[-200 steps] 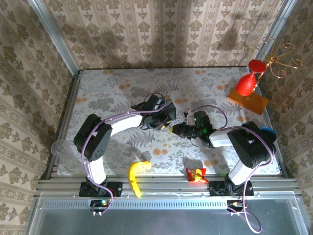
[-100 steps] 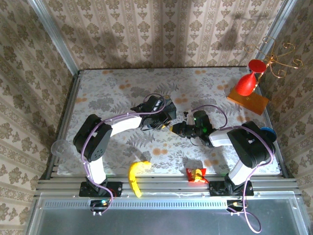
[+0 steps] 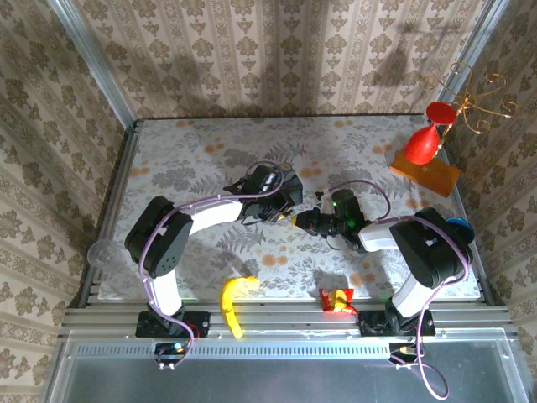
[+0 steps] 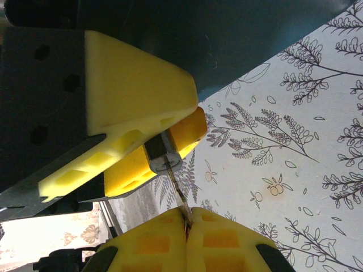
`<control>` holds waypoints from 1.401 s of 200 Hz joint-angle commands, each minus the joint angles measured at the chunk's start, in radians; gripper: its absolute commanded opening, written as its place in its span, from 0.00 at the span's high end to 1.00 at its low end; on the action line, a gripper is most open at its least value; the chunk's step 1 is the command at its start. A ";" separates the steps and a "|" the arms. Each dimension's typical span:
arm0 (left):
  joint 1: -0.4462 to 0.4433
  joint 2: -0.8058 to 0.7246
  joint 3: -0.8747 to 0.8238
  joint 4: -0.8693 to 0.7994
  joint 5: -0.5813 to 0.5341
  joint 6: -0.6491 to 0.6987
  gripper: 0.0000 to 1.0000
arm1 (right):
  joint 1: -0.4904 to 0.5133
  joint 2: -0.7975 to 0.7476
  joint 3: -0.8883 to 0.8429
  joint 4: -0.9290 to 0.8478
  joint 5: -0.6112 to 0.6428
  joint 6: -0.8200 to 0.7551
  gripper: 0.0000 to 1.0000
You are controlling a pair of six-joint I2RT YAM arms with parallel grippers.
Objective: Unlock the padlock with the key
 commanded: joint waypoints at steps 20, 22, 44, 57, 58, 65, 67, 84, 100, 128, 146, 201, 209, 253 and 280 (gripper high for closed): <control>-0.044 -0.026 -0.029 -0.026 0.096 -0.004 1.00 | 0.006 0.001 0.072 0.144 0.049 0.011 1.00; -0.044 -0.026 -0.030 -0.025 0.096 -0.004 1.00 | 0.006 0.001 0.072 0.144 0.049 0.010 1.00; -0.045 -0.024 -0.030 -0.018 0.099 -0.007 1.00 | 0.010 0.002 0.080 0.144 0.056 0.012 1.00; -0.046 -0.024 -0.031 -0.015 0.099 -0.008 1.00 | 0.011 0.004 0.082 0.145 0.062 0.012 1.00; -0.046 -0.024 -0.031 -0.015 0.099 -0.009 1.00 | 0.011 0.004 0.082 0.145 0.062 0.012 1.00; -0.048 -0.024 -0.030 -0.014 0.099 -0.008 1.00 | 0.012 0.005 0.082 0.148 0.064 0.012 1.00; -0.048 -0.024 -0.030 -0.014 0.099 -0.007 1.00 | 0.012 0.006 0.083 0.148 0.065 0.012 1.00; -0.048 -0.026 -0.030 -0.014 0.101 -0.007 1.00 | 0.012 0.010 0.088 0.154 0.066 0.012 1.00; -0.050 -0.024 -0.029 -0.013 0.102 -0.008 1.00 | 0.012 0.015 0.093 0.160 0.067 0.014 1.00; -0.051 -0.026 -0.032 -0.010 0.102 -0.011 1.00 | 0.012 0.025 0.099 0.168 0.067 0.019 1.00; -0.051 -0.026 -0.034 -0.003 0.105 -0.014 1.00 | 0.012 0.034 0.103 0.178 0.066 0.032 1.00; -0.050 -0.029 -0.027 -0.010 0.105 -0.013 1.00 | 0.010 0.050 0.115 0.194 0.064 0.047 1.00; -0.050 -0.029 -0.026 -0.010 0.105 -0.013 1.00 | 0.010 0.049 0.113 0.194 0.066 0.047 1.00; -0.050 -0.027 -0.014 -0.015 0.106 -0.012 1.00 | 0.010 0.050 0.113 0.197 0.072 0.045 1.00; -0.051 -0.027 -0.009 -0.016 0.108 -0.009 1.00 | 0.010 0.050 0.123 0.194 0.073 0.040 1.00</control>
